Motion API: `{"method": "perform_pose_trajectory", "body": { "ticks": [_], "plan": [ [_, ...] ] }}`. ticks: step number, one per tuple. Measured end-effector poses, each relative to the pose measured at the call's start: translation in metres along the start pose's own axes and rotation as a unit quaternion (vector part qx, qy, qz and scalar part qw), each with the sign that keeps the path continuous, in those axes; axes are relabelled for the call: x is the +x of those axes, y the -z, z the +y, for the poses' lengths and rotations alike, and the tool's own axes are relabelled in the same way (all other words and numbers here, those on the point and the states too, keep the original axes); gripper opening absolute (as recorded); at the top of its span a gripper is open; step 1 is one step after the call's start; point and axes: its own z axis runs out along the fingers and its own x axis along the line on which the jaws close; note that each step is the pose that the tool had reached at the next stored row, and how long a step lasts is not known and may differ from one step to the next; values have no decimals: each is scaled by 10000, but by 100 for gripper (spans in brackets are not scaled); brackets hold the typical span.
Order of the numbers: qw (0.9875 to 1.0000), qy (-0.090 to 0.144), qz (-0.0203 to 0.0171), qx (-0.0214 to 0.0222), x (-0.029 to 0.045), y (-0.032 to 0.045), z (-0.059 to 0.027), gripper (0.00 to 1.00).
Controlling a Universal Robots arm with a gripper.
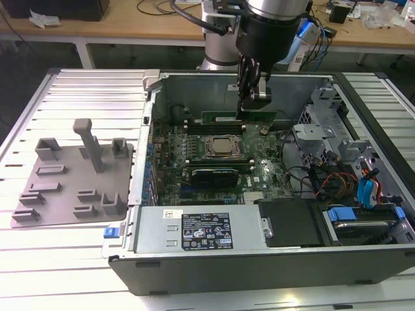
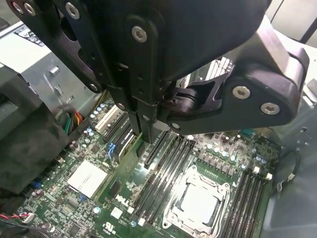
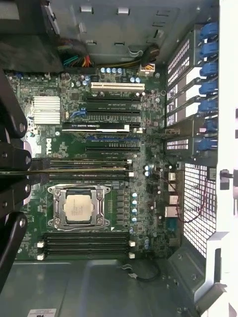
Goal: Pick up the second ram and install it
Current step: 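Pick up the second ram and move it above second insertion slot, then insert the second ram into the second slot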
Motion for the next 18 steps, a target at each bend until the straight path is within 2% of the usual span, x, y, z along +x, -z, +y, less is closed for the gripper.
{"method": "perform_pose_trajectory", "body": {
  "ticks": [8, 10, 18],
  "plan": [
    [10000, 0, 0, -2, -21, -151, -9, 11],
    [10000, 0, 0, -2, -65, -224, -15, 11],
    [10000, 0, 0, -2, -68, -226, -15, 11]
  ]
}}
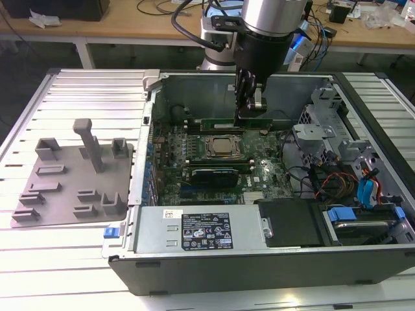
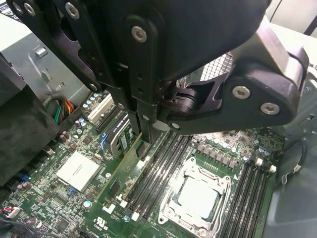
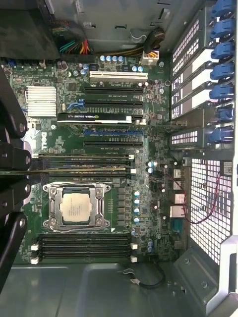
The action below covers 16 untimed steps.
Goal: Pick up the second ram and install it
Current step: 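Insert the second ram into the second slot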
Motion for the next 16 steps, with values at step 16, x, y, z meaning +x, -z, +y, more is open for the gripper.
{"method": "perform_pose_trajectory", "body": {
  "ticks": [16],
  "plan": [
    [10000, 0, -1, 0, -64, -80, -6, 11]
  ]
}}
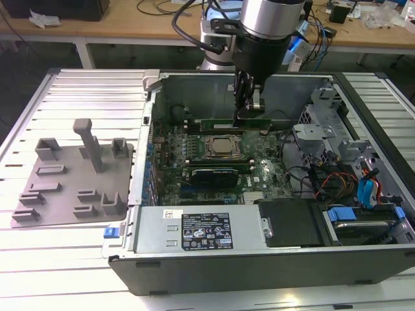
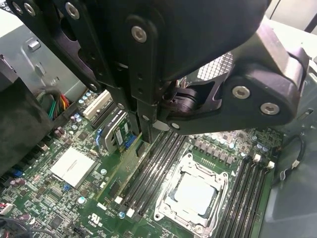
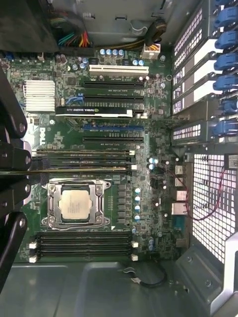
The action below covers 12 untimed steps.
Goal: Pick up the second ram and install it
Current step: 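Insert the second ram into the second slot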
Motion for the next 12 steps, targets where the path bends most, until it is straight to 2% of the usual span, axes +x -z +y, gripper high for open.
{"method": "perform_pose_trajectory", "body": {
  "ticks": [12],
  "plan": [
    [10000, 0, 1, 0, -43, -124, -8, 11]
  ]
}}
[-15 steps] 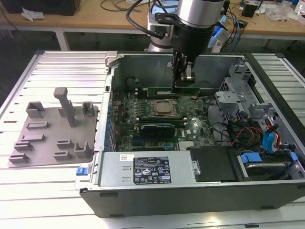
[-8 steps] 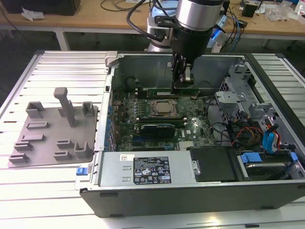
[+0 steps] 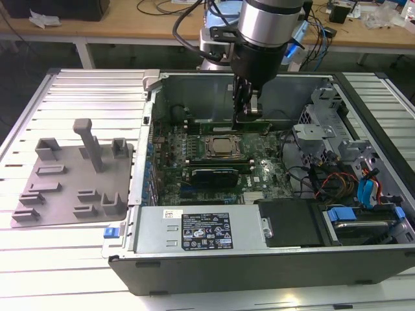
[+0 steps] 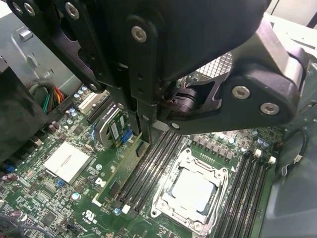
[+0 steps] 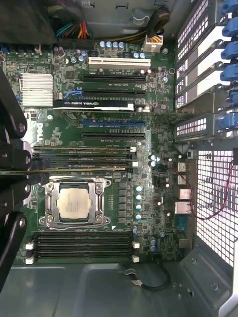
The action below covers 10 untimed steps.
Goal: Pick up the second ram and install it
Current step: 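Insert the second ram into the second slot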
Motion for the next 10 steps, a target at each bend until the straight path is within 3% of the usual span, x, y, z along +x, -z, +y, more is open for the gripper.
{"method": "perform_pose_trajectory", "body": {
  "ticks": [10],
  "plan": [
    [10000, 0, 0, 0, -11, -67, -4, 11]
  ]
}}
